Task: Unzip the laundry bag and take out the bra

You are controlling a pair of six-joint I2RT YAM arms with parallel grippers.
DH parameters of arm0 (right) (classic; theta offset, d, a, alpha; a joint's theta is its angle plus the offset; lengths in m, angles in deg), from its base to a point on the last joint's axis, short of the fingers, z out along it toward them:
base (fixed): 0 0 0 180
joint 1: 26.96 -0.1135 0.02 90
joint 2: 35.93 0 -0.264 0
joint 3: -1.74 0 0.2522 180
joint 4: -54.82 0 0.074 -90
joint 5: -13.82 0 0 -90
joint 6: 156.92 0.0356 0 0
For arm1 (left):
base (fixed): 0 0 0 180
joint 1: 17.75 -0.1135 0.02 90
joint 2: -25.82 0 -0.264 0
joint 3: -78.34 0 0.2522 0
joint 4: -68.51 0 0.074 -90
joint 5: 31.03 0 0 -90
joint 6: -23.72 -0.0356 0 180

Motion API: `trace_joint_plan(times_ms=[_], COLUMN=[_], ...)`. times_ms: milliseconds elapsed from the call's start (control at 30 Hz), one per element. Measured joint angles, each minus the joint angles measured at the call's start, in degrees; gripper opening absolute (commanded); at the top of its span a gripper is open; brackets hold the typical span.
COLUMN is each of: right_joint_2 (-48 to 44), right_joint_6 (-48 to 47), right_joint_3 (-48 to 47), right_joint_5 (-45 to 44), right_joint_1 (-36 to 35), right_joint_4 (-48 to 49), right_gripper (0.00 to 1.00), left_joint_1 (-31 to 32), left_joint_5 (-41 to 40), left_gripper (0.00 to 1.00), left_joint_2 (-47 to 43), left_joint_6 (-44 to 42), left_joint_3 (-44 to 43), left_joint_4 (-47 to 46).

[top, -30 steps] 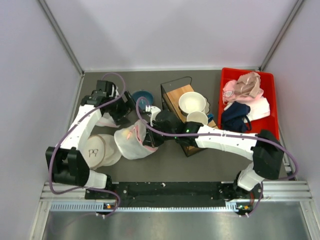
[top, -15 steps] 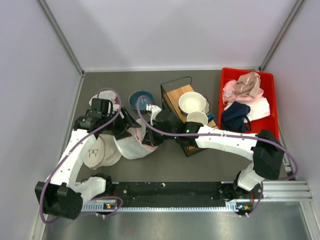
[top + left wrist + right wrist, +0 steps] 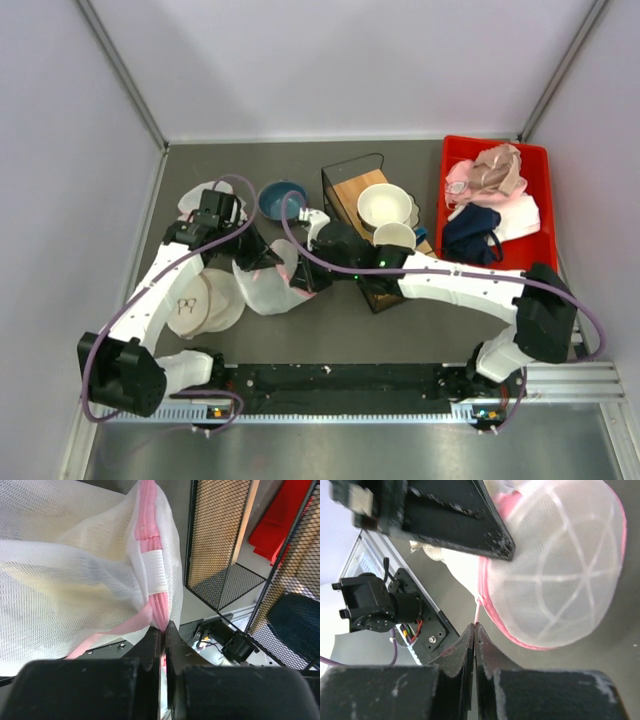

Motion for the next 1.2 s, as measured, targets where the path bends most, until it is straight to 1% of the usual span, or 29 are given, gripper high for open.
trace_joint_plan(times_ms=[100, 233, 400, 433, 500, 533, 567, 667, 800, 1000, 1200], right_joint_2=[-2.73, -7.02, -9.25, -9.27, -9.27, -9.25, -9.16, -8.76, -7.04, -2.21, 1.20], right_joint_6=[-0.68, -2.05, -3.96, -4.42, -5.07, -5.29, -5.57, -5.90, -5.75, -4.46, -3.34], right_joint_3=[1.95, 4.81, 7.43, 7.48, 7.30, 6.82, 5.99, 2.16, -2.99, -3.45, -3.19], right_joint_5=[-1.22, -2.10, -2.89, -3.02, -3.23, -3.48, -3.72, -4.50, -5.81, -2.97, -0.90], right_joint_1=[0.00, -0.07, -0.07, -0.07, -0.07, -0.07, -0.07, -0.07, -0.07, -0.07, -0.07], right_joint_4=[-1.46, -4.74, -7.39, -7.91, -8.35, -8.74, -9.22, -9.07, -3.85, 6.47, 11.76], right_gripper=[0.00, 0.00, 0.00, 0.07, 0.30, 0.46, 0.48, 0.49, 0.49, 0.52, 0.59], left_joint_1=[0.13, -0.68, -2.16, -2.34, -2.51, -2.51, -2.51, -2.51, -2.51, -2.51, -2.51], left_joint_5=[-1.42, -3.37, -2.56, -2.47, -2.49, -2.49, -2.47, -2.19, -2.21, -2.10, -1.81], left_gripper=[0.00, 0.00, 0.00, 0.00, 0.00, 0.00, 0.00, 0.00, 0.00, 0.00, 0.00], left_joint_2=[0.85, 1.25, 1.81, 1.86, 1.86, 1.86, 1.86, 1.81, 1.73, 1.53, 1.44], left_joint_6=[-1.51, -3.76, -5.44, -5.66, -5.84, -5.86, -5.84, -5.73, -5.57, -5.05, -4.07], left_joint_3=[-4.11, -11.76, -18.01, -18.62, -18.91, -18.88, -18.86, -18.18, -17.79, -17.81, -17.81], left_joint_4=[2.40, 4.31, 5.79, 5.99, 6.05, 6.32, 6.54, 6.58, 7.26, 8.55, 9.20])
